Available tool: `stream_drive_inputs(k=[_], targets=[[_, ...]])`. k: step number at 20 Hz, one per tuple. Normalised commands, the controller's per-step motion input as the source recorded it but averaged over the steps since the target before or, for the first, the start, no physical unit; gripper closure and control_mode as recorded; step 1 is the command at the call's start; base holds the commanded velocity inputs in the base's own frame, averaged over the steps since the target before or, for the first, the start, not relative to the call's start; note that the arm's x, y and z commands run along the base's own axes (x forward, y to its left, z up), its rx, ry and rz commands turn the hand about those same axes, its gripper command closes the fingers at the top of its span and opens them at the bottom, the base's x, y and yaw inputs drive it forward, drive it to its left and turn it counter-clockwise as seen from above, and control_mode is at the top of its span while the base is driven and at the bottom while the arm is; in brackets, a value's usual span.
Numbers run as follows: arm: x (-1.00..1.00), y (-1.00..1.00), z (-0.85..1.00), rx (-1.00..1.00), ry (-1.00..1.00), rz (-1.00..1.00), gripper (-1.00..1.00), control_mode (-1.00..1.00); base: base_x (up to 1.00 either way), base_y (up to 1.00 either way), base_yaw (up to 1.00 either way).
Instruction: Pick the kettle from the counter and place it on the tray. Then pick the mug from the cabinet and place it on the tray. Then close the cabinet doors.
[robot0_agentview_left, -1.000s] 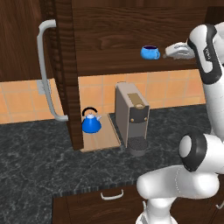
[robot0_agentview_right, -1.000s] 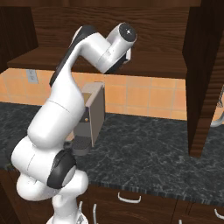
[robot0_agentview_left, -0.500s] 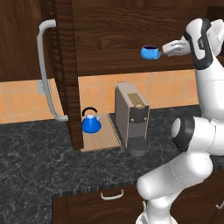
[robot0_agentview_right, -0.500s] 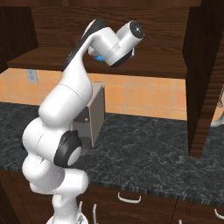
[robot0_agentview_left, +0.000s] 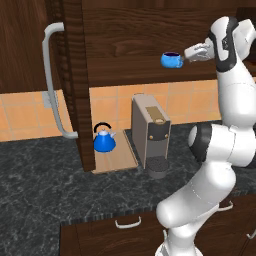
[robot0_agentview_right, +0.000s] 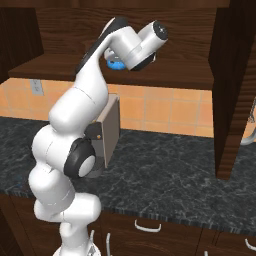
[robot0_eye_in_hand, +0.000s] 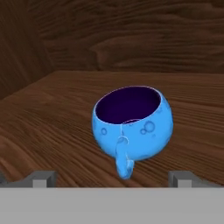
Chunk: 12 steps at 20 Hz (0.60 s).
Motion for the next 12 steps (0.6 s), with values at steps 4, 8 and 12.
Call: stream_drive_inputs(k=[4, 8, 12], targets=[[0.13, 0.02, -0.12, -0.01, 0.0, 0.04, -1.0, -1.0, 0.0, 0.0, 0.0], [0.08, 0.09, -0.17, -0.02, 0.0, 0.04, -1.0, -1.0, 0.0, 0.0, 0.0], [0.08, 0.11, -0.06, 0.0, 0.0, 0.02, -1.0, -1.0, 0.0, 0.0, 0.0]])
